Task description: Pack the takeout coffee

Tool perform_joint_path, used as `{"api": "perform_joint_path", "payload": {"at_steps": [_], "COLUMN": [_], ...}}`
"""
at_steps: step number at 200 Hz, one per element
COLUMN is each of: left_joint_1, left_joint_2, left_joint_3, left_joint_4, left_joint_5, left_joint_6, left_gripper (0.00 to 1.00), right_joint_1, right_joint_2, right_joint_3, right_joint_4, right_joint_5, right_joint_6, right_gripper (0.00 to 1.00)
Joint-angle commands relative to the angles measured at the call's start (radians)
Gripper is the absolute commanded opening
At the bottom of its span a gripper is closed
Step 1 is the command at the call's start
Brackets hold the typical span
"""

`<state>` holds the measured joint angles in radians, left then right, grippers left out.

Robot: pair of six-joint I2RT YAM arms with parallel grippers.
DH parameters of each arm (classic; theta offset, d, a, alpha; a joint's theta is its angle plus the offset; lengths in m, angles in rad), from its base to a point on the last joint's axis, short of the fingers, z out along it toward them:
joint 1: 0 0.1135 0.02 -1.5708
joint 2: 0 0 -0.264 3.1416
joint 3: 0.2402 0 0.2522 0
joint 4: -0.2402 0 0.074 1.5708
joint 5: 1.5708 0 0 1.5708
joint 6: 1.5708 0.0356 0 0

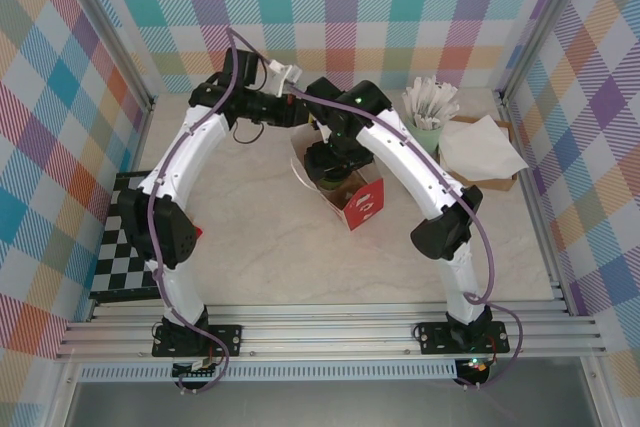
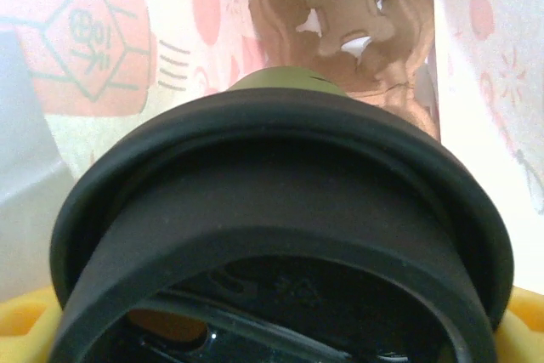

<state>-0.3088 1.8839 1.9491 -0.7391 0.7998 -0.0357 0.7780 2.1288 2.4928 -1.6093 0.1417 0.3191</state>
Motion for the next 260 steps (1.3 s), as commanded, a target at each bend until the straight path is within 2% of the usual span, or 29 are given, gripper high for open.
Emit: {"api": "perform_joint_path", "payload": {"at_steps": [1,55,102,140,156,195,208,219,228,248,260], "left_joint_1": [0.003,0.004,0.002,-0.006,-0.006,-0.001,0.005,0.011,0.014,0.017,0.019], "left_joint_2": [0.034,0.067,0.112,0.122,0.138,0.198,0.204,0.196,0.182,0.145,0.136], "left_joint_3": [0.046,0.142,0.245,0.226,0.234,0.328,0.346,0.347,0.347,0.332,0.323], "left_joint_4": [-0.055,-0.206,-0.256,-0.249,-0.257,-0.344,-0.356,-0.348,-0.347,-0.328,-0.318], "left_joint_5": [-0.030,-0.185,-0.169,-0.162,-0.149,-0.208,-0.212,-0.190,-0.178,-0.194,-0.198], "left_joint_6": [-0.083,-0.180,-0.267,-0.275,-0.286,-0.305,-0.307,-0.275,-0.213,-0.021,0.097], "left_gripper": [0.00,0.00,0.00,0.00,0.00,0.01,0.10,0.28,0.38,0.50,0.53], "right_joint_1": [0.001,0.000,-0.008,-0.009,-0.009,-0.011,-0.011,-0.011,-0.011,-0.011,-0.011], "right_joint_2": [0.021,0.008,0.055,0.092,0.107,0.118,0.119,0.116,0.113,0.107,0.098], "right_joint_3": [-0.016,-0.091,-0.090,-0.065,-0.056,-0.066,-0.072,-0.070,-0.066,-0.049,-0.049], "right_joint_4": [-0.175,-0.175,-0.172,-0.175,-0.170,-0.163,-0.169,-0.170,-0.167,-0.159,-0.151], "right_joint_5": [0.001,-0.014,-0.065,-0.097,-0.074,-0.063,-0.060,-0.059,-0.062,-0.084,-0.084], "right_joint_6": [-0.043,-0.126,-0.123,-0.074,-0.065,-0.108,-0.122,-0.123,-0.120,-0.119,-0.124], "right_gripper": [0.65,0.64,0.64,0.64,0.64,0.64,0.64,0.64,0.64,0.64,0.64]}}
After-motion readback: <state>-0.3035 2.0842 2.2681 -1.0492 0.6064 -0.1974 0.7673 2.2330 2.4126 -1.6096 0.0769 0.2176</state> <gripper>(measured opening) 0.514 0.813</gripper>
